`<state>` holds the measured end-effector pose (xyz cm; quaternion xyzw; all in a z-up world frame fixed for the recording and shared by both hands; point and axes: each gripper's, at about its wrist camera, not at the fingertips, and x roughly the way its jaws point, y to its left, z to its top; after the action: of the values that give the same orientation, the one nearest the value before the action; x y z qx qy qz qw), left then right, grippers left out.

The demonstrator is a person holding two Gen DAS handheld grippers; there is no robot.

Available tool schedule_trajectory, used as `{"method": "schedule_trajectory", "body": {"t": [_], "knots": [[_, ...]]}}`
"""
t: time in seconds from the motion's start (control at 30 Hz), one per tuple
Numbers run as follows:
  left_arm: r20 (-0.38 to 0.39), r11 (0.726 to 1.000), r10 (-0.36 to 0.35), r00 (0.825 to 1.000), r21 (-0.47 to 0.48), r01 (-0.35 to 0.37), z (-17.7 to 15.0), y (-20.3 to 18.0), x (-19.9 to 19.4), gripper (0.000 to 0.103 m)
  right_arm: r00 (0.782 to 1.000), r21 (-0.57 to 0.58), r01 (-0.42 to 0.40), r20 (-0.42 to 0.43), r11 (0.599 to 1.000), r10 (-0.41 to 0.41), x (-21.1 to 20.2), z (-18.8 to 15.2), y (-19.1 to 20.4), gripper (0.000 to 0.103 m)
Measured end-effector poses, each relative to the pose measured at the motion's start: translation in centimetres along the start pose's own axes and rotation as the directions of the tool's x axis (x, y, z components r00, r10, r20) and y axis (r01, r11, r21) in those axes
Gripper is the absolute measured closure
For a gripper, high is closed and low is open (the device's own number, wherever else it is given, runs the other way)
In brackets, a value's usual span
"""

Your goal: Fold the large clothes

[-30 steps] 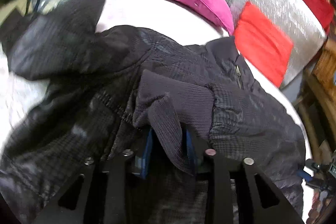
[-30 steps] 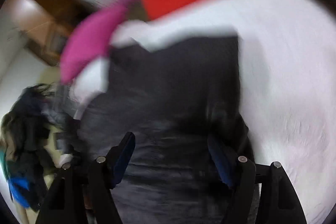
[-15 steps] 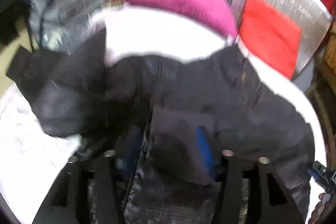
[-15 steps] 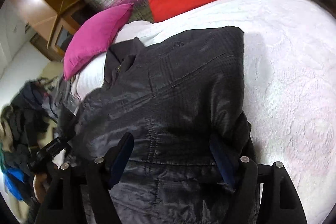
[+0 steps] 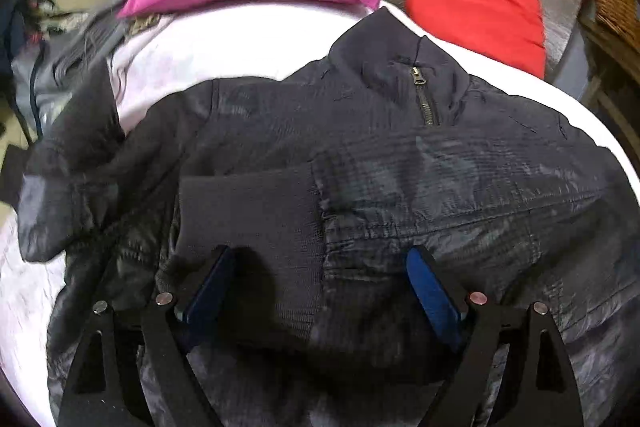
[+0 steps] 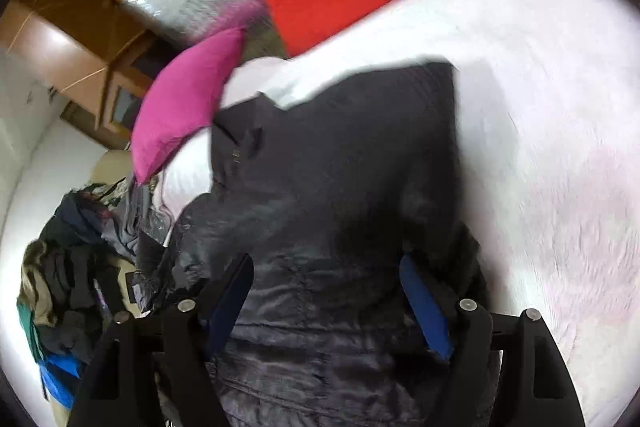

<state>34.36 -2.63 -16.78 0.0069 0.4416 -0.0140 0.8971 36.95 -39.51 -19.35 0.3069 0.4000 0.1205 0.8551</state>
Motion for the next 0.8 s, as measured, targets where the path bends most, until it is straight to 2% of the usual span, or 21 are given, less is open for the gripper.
{"method": "schedule_trajectory", "body": {"t": [0.07,0.17,0.27,0.3,0.4,0.53,0.6,0.63,0.67,0.77,0.8], "knots": [[-0.003,1.0,-0.013,1.0,-0.015,0.013,0.0,0.3,0.1,0.014,1.0,0.003,-0.011,0.017,1.0,0.011,0.1,0.4,0.0,0.023],[-0.013,1.0,-0.019,1.0,-0.017,0.019,0.3,0.4,0.0,0.013,0.997,0.014,0.049,-0.057,0.999,-0.049,2.9,-0.4,-2.1,0.021],[-0.045,0.994,-0.089,0.995,-0.066,0.086,1.0,0.9,-0.6,0.013,0.997,-0.064,0.073,-0.008,0.995,-0.074,2.1,-0.7,-0.3,0.021],[-0.036,0.988,-0.131,0.991,-0.086,0.127,1.3,1.4,-1.3,0.013,0.998,-0.103,0.067,0.015,0.992,-0.066,1.0,-0.9,0.9,0.021],[0.012,0.971,-0.193,0.981,-0.14,0.193,1.6,3.0,-4.3,0.013,0.996,-0.192,0.077,0.061,0.978,-0.067,-1.6,-1.9,3.5,0.021],[0.115,0.914,-0.286,0.951,-0.266,0.307,1.4,8.3,-8.5,0.013,0.99,-0.26,0.057,0.139,0.964,-0.021,-5.4,-7.0,6.4,0.021],[0.149,0.871,-0.315,0.937,-0.348,0.348,0.8,12.4,-10.0,0.012,0.99,-0.282,0.051,0.142,0.958,-0.01,-5.3,-9.6,7.7,0.021],[0.16,0.855,-0.316,0.935,-0.378,0.354,0.6,13.8,-10.3,0.012,0.991,-0.287,0.048,0.136,0.957,-0.008,-5.1,-10.8,7.9,0.021],[0.187,0.828,-0.312,0.932,-0.428,0.363,0.1,16.5,-10.7,0.012,0.992,-0.294,0.051,0.127,0.954,-0.014,-4.9,-12.0,8.2,0.021],[0.221,0.774,-0.258,0.941,-0.536,0.338,-0.7,22.3,-11.1,0.011,0.996,-0.368,0.068,0.082,0.927,-0.04,-2.7,-15.5,10.1,0.021],[0.231,0.733,-0.248,0.941,-0.59,0.338,-1.2,25.1,-10.9,0.011,0.995,-0.411,0.083,0.077,0.908,-0.056,-1.9,-16.5,11.0,0.021]]}}
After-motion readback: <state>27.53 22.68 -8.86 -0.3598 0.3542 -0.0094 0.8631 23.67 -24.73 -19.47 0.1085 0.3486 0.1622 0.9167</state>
